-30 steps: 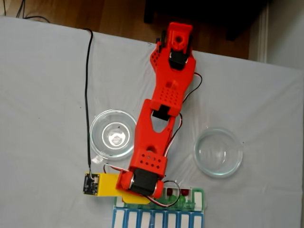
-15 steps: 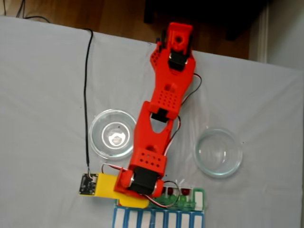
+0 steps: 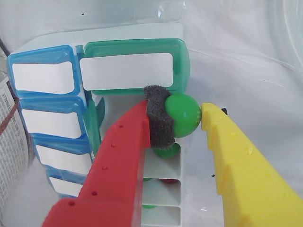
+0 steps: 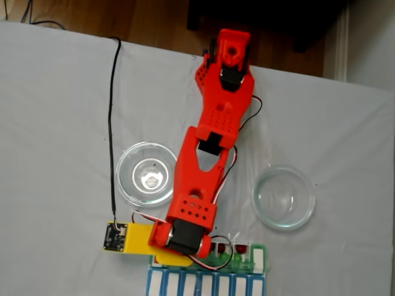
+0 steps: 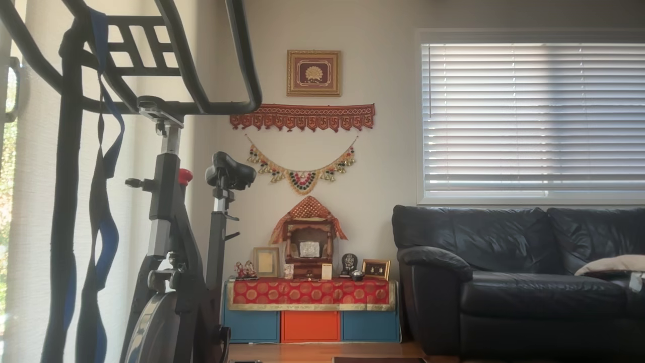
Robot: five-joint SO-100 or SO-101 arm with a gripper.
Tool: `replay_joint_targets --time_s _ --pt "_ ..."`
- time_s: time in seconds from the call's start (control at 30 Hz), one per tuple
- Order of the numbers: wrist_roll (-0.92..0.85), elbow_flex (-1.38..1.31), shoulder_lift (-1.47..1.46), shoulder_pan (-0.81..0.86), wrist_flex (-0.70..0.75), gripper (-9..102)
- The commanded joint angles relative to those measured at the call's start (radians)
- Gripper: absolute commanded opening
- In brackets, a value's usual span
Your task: Sort medicines into box.
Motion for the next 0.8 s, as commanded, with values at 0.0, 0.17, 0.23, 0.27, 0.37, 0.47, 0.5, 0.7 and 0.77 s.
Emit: replay_joint_targets --time_s 0.0,0.17,0.23,0.27,0.37,0.47,0.5,0.7,0.77 --pt "-0.009 0.000 0.170 -0.043 0.034 1" --pt "-0.021 0.008 0.172 -0.046 0.034 1" --pt "-0.031 0.002 0.167 -0.051 0.034 1" --pt "-0.034 -0.003 0.166 -0.054 0.034 1" --pt "-0.029 -0.023 0.153 -0.058 0.034 1" --pt "-0.028 -0.049 0.133 -0.057 0.034 1" --pt "-0.026 -0.060 0.126 -0.055 0.034 1" --pt "-0.008 -0.207 0.044 -0.029 0.034 1" --pt "0.003 -0.264 0.015 -0.023 0.034 1"
